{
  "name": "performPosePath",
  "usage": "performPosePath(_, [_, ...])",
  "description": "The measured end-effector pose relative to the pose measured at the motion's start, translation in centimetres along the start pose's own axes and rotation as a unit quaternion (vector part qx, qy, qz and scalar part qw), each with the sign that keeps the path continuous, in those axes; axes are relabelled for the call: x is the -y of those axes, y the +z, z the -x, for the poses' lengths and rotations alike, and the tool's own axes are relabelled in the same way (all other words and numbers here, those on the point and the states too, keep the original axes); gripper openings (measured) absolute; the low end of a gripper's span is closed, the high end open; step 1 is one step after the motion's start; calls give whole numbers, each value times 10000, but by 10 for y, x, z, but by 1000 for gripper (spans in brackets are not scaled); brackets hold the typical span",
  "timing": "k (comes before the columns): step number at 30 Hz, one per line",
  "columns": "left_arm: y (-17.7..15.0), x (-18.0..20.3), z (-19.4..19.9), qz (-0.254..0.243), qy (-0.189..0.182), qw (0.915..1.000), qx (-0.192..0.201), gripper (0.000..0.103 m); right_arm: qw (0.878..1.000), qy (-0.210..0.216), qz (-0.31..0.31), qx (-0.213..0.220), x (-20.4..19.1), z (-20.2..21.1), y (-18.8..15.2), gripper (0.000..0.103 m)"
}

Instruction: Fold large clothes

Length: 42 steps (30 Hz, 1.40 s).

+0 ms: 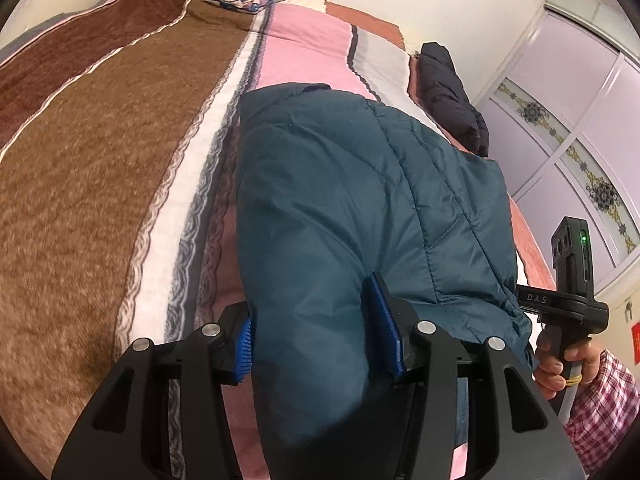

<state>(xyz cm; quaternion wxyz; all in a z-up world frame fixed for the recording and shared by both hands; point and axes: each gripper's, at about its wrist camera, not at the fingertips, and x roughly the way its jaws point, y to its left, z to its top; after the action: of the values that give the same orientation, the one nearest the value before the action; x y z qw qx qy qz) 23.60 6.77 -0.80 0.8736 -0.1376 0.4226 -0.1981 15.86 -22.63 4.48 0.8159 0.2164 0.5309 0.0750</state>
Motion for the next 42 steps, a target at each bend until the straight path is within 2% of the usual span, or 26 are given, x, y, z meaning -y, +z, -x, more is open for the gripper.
performPosePath(5, [-1,5,4,-12,244,9997,-34,56,9991,171,-369,-107,6,1,11,21])
performPosePath(8, [0,8,7,-118,443,9989,-54,60,9992,165,-364,-84,3,8,12,22])
performPosePath(13, [-1,8,18,-196,564,9982,-31,64,9992,138,-373,18,1,22,5,26])
performPosePath(20, [-8,15,42,-389,494,9980,94,66,9986,161,-499,79,6,30,8,29])
performPosePath(24, [-17,13,52,-335,392,9986,117,66,9984,169,-527,134,8,34,8,29])
performPosePath(31, [-39,11,49,-279,306,9990,-145,66,9973,184,-667,226,16,43,5,37])
performPosePath(34, [-46,10,45,-232,252,9992,-200,66,9970,71,-608,483,18,58,0,38])
performPosePath(37, [-49,11,43,-206,207,9993,-233,66,9943,-132,-589,881,21,81,-12,38])
performPosePath(39, [-50,13,42,-247,237,9991,-239,66,9934,-48,-586,987,22,92,-22,38])
performPosePath(40, [-50,14,41,-258,239,9991,-241,66,9940,134,-547,939,20,96,-30,35])
performPosePath(41, [-51,14,41,-260,245,9991,-242,66,9944,257,-483,902,18,98,-35,25])
performPosePath(42, [-51,14,41,-258,254,9990,-244,66,9951,342,-386,848,13,98,-41,22])
